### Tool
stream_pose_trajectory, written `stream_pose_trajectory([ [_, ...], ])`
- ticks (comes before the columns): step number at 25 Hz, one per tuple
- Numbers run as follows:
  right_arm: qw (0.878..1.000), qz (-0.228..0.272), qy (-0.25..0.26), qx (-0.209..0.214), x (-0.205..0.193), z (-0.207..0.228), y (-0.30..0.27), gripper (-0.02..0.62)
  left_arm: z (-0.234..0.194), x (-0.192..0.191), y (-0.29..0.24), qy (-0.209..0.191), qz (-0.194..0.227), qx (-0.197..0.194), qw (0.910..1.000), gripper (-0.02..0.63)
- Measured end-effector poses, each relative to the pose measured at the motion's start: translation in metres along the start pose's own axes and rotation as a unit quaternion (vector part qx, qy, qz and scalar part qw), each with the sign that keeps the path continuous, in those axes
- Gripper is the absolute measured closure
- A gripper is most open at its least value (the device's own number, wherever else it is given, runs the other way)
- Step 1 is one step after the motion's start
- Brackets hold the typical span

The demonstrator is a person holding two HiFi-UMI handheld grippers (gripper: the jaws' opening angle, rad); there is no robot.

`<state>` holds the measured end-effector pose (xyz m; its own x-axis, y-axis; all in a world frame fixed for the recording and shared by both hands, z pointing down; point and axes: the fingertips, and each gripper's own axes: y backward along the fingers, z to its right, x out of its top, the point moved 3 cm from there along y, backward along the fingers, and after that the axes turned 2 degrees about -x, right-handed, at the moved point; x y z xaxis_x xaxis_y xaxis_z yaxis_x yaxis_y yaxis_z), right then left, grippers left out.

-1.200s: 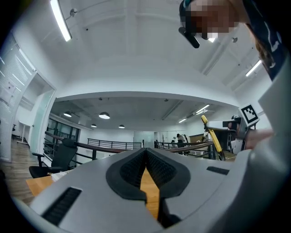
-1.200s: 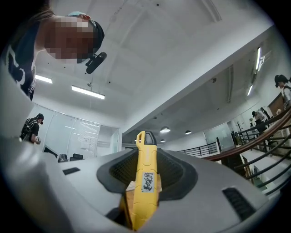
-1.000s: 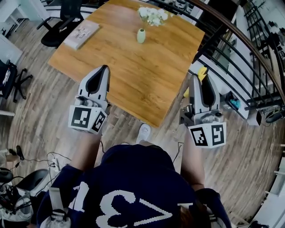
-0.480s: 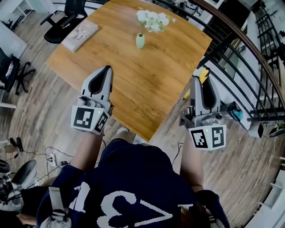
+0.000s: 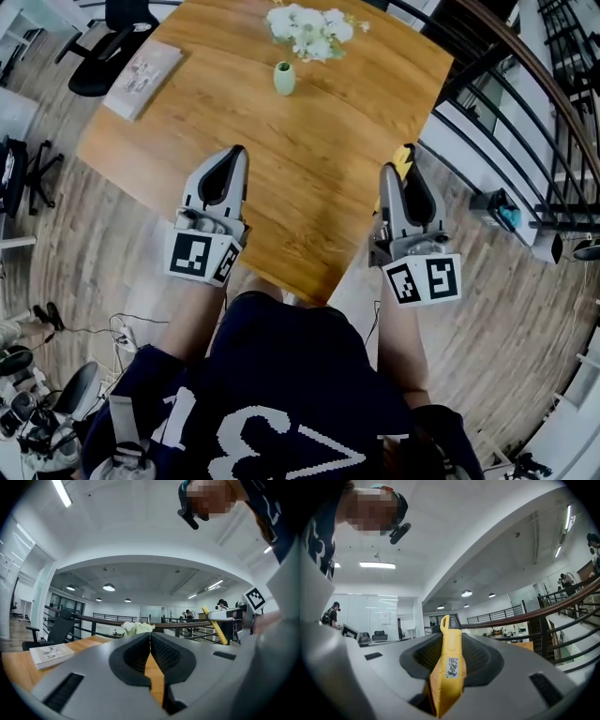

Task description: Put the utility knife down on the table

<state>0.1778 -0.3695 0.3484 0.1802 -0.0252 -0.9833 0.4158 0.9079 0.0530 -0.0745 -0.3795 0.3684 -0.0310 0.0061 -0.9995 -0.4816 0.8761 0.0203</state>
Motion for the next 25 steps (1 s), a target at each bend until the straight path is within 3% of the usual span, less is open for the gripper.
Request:
stream_pose_trajectory([
  [7,0.991,-0.128,-0.007,-0.043,-0.12,0.025,-0.058,0.456,-0.022,-0.054,-0.028,0.023,-0.053,-0.032,0.9978,0.589],
  [14,0.958,-0.275,0.004,-0.084,-0.246,0.043,-0.074,0.456,-0.038,-0.086,-0.035,0.039,-0.091,-0.047,0.9939,0.591],
  [21,0.919,-0.376,0.026,-0.113,-0.305,0.051,-0.077,0.451,-0.049,-0.097,-0.038,0.039,-0.105,-0.059,0.992,0.591],
  [25,0.917,-0.381,0.027,-0.111,-0.301,0.049,-0.078,0.43,-0.053,-0.096,-0.038,0.04,-0.109,-0.061,0.9914,0.591],
])
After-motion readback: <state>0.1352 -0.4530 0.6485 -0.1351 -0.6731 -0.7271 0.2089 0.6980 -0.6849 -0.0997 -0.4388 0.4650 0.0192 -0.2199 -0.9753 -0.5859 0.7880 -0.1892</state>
